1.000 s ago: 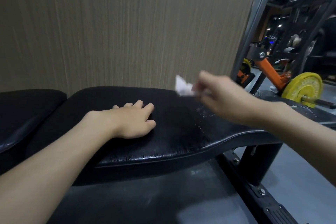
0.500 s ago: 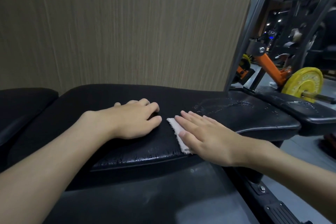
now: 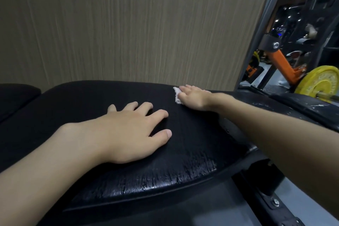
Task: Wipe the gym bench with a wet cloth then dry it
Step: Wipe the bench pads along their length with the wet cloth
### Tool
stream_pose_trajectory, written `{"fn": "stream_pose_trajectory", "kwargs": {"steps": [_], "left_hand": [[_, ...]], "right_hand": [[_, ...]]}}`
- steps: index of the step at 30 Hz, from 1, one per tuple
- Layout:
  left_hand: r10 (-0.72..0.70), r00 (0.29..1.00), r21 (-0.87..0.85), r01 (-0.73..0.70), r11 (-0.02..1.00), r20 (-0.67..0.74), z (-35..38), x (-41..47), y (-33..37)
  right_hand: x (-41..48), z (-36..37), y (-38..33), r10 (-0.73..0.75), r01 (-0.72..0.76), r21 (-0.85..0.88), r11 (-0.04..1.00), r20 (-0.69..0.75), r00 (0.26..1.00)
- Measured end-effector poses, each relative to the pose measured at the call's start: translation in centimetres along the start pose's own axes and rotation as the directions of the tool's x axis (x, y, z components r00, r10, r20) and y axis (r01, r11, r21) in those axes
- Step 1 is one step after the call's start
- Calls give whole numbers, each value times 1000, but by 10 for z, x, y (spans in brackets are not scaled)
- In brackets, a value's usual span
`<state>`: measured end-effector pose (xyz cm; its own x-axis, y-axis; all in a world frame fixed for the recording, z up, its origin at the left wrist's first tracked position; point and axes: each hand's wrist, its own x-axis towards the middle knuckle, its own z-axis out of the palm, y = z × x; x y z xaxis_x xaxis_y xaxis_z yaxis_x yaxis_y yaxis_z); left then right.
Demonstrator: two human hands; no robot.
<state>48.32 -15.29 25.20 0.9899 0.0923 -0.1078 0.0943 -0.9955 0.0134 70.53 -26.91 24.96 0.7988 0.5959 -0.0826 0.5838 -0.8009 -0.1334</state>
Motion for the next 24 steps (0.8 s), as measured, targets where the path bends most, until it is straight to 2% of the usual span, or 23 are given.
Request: {"fn": "stream_pose_trajectory", "kwargs": {"steps": [4, 7, 13, 18, 24], "left_hand": [[-5, 1000, 2, 5, 1000, 9, 1, -3, 1], [-16, 1000, -16, 16, 1000, 15, -1, -4, 1], [1, 1000, 16, -1, 1000, -25, -5, 2, 6], [124, 987, -62, -131, 989, -101, -9, 12, 24], [147, 985, -93, -156, 983, -95, -10, 21, 46]], "right_hand": [[44, -6, 9, 70, -71, 29, 997, 20, 997], [40, -6, 6, 83, -84, 44, 995, 24, 996], [-24, 2, 2, 1, -1, -6, 1000, 17, 1000], [-118, 10, 3, -96, 96, -58, 994, 13, 995], [-189, 11, 8, -108, 108, -55, 993, 5, 994]]}}
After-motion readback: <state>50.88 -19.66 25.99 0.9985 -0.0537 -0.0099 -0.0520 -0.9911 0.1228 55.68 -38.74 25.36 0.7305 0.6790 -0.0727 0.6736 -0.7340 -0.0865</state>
